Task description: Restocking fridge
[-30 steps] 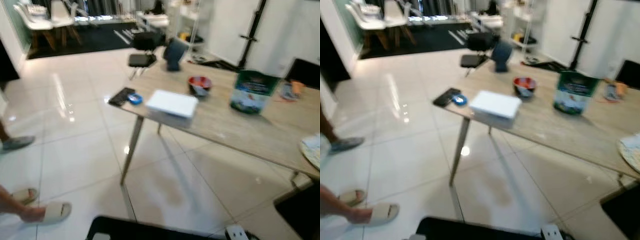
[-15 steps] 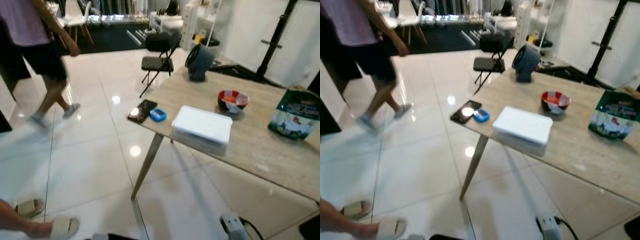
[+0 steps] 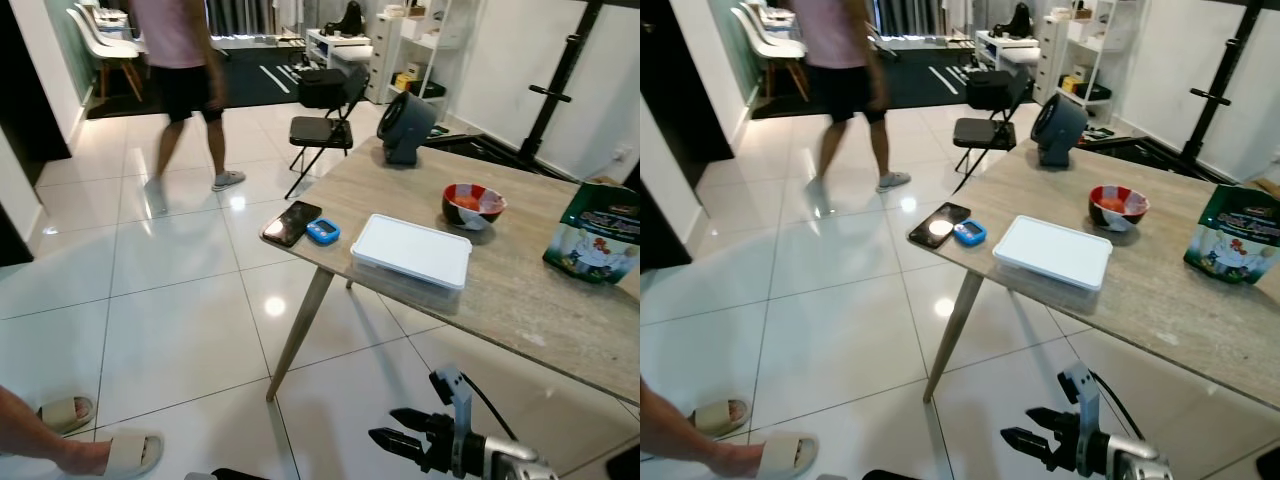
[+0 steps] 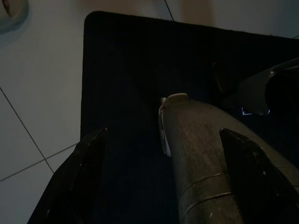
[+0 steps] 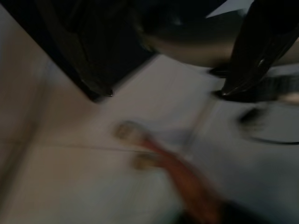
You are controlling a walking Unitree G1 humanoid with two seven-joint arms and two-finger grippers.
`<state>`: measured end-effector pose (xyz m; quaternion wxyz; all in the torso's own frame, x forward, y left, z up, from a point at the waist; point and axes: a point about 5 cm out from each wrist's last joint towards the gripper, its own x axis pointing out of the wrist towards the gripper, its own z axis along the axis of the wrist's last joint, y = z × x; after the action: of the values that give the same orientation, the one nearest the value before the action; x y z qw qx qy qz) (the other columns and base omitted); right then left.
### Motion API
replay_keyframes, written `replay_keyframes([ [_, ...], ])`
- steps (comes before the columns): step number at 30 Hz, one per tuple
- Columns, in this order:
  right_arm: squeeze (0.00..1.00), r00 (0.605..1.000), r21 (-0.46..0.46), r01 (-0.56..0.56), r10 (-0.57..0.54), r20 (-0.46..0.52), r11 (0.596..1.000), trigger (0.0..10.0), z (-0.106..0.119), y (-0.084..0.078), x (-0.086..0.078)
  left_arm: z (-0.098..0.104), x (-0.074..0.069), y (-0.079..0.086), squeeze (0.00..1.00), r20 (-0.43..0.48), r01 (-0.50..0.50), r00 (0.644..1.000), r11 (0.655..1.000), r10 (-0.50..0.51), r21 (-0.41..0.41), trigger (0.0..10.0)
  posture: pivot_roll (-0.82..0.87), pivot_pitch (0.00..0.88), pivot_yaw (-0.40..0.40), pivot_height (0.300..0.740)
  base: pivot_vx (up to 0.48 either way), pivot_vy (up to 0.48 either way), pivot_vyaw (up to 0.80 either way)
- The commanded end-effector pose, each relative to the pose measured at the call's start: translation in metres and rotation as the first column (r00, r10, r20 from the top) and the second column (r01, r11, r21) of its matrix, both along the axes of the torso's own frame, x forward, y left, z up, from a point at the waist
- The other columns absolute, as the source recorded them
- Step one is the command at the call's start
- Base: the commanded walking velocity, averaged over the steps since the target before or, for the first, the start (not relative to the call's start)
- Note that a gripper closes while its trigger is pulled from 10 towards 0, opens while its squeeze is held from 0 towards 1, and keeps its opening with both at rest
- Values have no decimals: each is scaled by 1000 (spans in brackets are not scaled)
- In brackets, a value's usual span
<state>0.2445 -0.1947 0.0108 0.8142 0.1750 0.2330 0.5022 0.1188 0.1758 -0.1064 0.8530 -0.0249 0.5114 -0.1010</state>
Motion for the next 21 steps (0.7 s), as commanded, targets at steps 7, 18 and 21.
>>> replay_keyframes([
  [7,0,890,218,-48,-57,452,975,10000,101,33,58,-1,-5,2,0,-20,2,1000,1000,-2,4,10000,-71,0,-21,740,0,0,0],
  [18,0,661,-129,145,1,750,981,10000,142,51,84,-2,-6,1,0,-19,1,1000,1000,-1,0,10000,-70,0,-23,740,0,0,0],
  [21,0,580,-327,273,116,806,905,10000,148,44,92,-2,-6,2,0,-20,2,1000,1000,-2,1,10000,-70,0,-23,740,0,0,0],
])
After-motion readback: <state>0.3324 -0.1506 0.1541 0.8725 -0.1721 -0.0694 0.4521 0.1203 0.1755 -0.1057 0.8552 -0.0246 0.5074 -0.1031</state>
